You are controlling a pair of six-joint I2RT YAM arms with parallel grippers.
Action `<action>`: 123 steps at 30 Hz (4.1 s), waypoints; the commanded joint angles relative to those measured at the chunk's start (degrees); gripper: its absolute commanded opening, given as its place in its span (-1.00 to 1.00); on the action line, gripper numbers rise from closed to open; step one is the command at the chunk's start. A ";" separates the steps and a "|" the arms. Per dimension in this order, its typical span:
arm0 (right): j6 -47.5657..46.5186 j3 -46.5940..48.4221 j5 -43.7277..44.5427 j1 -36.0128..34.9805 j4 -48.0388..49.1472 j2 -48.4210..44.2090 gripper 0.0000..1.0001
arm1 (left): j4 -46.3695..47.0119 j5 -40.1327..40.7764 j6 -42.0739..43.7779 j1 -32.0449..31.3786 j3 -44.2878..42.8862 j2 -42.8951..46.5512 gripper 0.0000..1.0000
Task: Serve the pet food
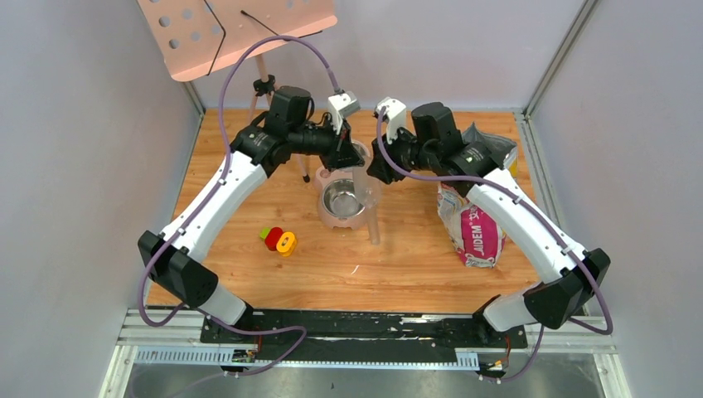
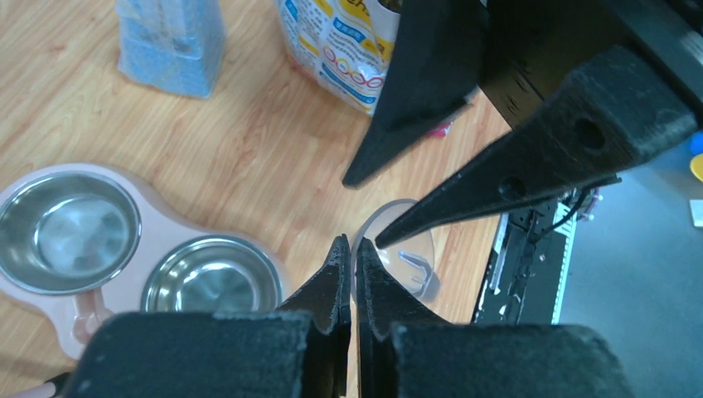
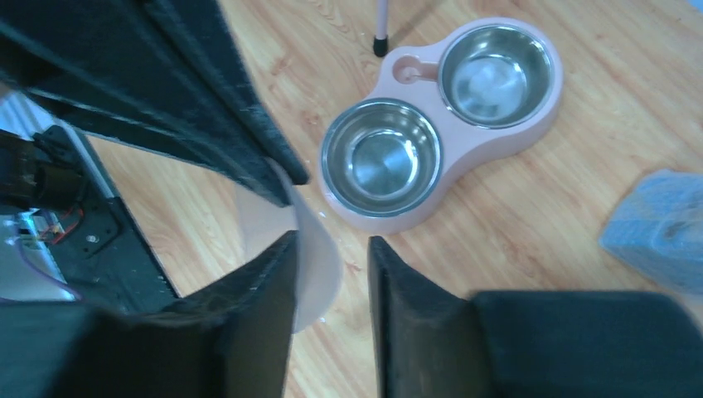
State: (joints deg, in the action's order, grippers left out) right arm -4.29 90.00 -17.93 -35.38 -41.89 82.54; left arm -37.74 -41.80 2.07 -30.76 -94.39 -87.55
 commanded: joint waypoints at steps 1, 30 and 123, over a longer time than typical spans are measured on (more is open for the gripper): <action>0.26 0.62 4.95 -1.49 3.48 0.37 -0.48 | 2.77 0.96 -5.27 -0.51 -3.22 0.17 -1.00; 34.70 1.83 -17.98 18.83 17.19 -3.25 -1.00 | 31.06 -3.96 -14.19 -0.43 14.83 4.43 0.63; -23.54 -2.13 -15.69 17.37 6.84 -9.51 -1.00 | 32.20 -17.44 -41.57 14.44 -1.69 -5.06 1.00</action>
State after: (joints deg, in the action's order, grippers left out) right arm -39.33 86.32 -28.14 -18.50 -39.81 75.61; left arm -13.02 -56.75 -30.55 -16.53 -94.43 -93.58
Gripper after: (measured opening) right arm 0.033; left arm 0.995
